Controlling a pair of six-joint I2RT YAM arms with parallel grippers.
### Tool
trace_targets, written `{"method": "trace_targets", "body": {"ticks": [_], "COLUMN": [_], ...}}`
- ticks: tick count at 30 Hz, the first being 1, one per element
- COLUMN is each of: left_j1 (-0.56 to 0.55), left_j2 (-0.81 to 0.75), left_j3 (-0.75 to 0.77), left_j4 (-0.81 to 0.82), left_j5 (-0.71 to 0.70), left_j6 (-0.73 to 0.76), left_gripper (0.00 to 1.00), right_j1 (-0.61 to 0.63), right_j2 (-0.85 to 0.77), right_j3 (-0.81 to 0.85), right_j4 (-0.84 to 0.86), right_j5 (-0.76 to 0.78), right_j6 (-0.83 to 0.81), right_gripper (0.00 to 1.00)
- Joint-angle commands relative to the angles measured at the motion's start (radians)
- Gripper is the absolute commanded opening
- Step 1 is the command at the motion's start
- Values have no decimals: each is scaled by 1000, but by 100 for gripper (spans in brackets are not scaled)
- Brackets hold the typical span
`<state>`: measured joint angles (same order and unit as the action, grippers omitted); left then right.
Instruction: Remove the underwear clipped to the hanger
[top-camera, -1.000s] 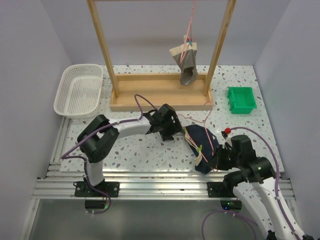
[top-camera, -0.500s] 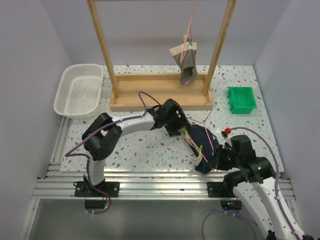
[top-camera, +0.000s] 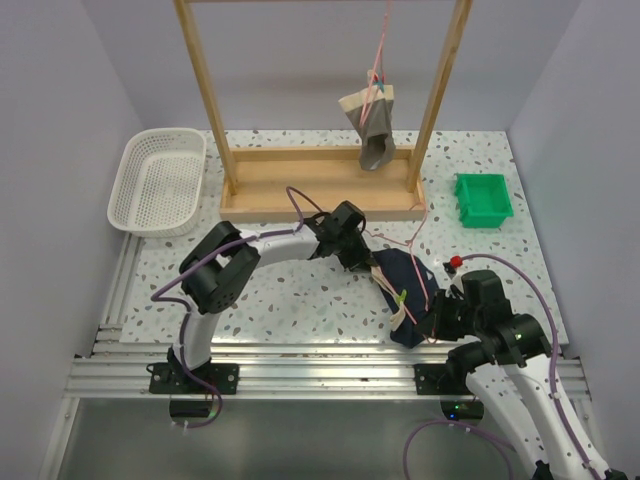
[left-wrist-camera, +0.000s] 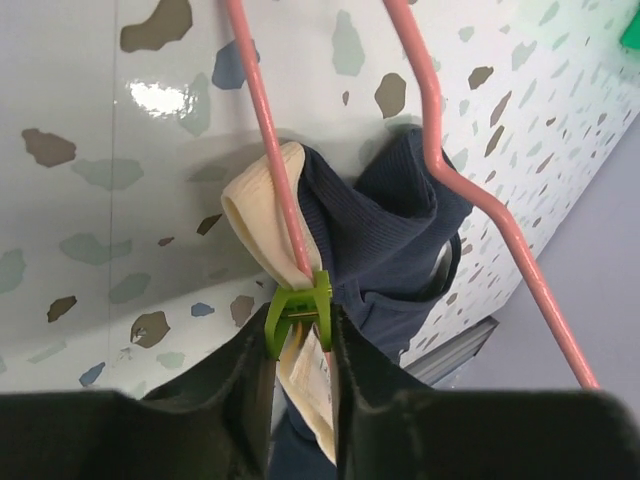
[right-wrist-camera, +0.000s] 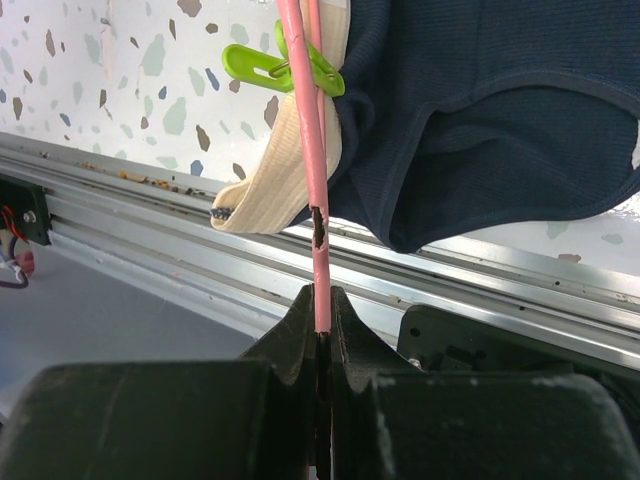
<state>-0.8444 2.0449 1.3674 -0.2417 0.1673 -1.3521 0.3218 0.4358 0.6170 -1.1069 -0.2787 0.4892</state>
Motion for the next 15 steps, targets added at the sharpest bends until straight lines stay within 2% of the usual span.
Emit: {"method": "trace_targets", "body": {"ticks": [1,2,4,5,15], "left_j1": [8,10,16,21,30], "left_j2": [-5,-5,-12,-15,-94], "left_j3": [33,32,27,21,-30], "left_j4": [2,2,1,4,4], "left_j5": [14,12,15,15,49], "left_j6": [8,11,16,21,102], "left_gripper": [23,16,8,0,0], "right_j1": [2,0,0,2,2], "right_j2": [-12,-11,-11,-11,-9], "right_j3": [1,1,1,1,7], "right_j4": [-1,-2,-2,-2,-11], "right_j5": [15,16,19,21,53], "right_j6": [-3,-1,0,2,31], "right_gripper": [0,0,0,0,0]}}
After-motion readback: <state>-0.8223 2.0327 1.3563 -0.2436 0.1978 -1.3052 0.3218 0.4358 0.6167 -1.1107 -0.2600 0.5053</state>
